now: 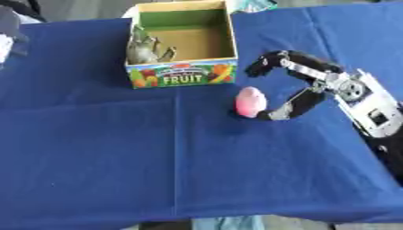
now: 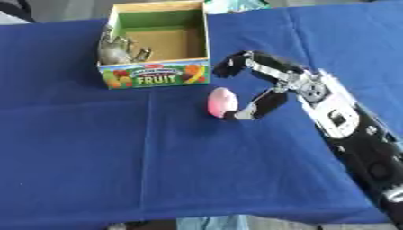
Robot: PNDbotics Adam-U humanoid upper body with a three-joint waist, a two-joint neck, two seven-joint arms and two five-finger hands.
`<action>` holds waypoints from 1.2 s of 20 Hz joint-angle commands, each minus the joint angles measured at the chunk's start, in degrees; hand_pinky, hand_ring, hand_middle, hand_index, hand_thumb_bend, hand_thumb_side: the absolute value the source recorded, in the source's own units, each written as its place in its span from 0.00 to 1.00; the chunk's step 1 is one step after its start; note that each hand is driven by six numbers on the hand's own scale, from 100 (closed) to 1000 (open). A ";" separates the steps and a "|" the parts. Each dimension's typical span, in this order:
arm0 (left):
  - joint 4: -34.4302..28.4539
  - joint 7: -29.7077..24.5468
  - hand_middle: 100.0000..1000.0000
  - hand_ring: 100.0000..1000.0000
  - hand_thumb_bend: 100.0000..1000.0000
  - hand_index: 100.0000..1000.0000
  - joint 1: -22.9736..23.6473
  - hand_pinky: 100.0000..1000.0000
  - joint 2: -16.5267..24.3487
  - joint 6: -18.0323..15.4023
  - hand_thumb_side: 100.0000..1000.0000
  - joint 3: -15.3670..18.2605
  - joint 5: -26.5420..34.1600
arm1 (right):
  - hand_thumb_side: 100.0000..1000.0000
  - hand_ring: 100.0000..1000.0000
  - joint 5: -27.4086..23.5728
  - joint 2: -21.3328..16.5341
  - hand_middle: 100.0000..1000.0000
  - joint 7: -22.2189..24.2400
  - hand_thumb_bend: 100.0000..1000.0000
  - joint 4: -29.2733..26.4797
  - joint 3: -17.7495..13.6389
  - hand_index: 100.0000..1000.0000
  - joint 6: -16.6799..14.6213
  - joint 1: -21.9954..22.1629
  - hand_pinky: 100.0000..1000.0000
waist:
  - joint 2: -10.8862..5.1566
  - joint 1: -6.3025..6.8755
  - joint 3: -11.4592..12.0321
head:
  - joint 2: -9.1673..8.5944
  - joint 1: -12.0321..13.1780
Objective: Pick up objects on the table and place them in the box.
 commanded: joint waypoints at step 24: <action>-0.40 -0.29 0.66 0.64 0.33 0.77 -0.04 0.58 0.32 0.28 0.59 0.47 -0.19 | 0.00 0.55 8.40 0.17 0.38 -5.41 0.00 2.13 0.00 0.67 -4.59 -0.79 0.67 | -1.18 0.19 -0.28 | 0.27 -0.25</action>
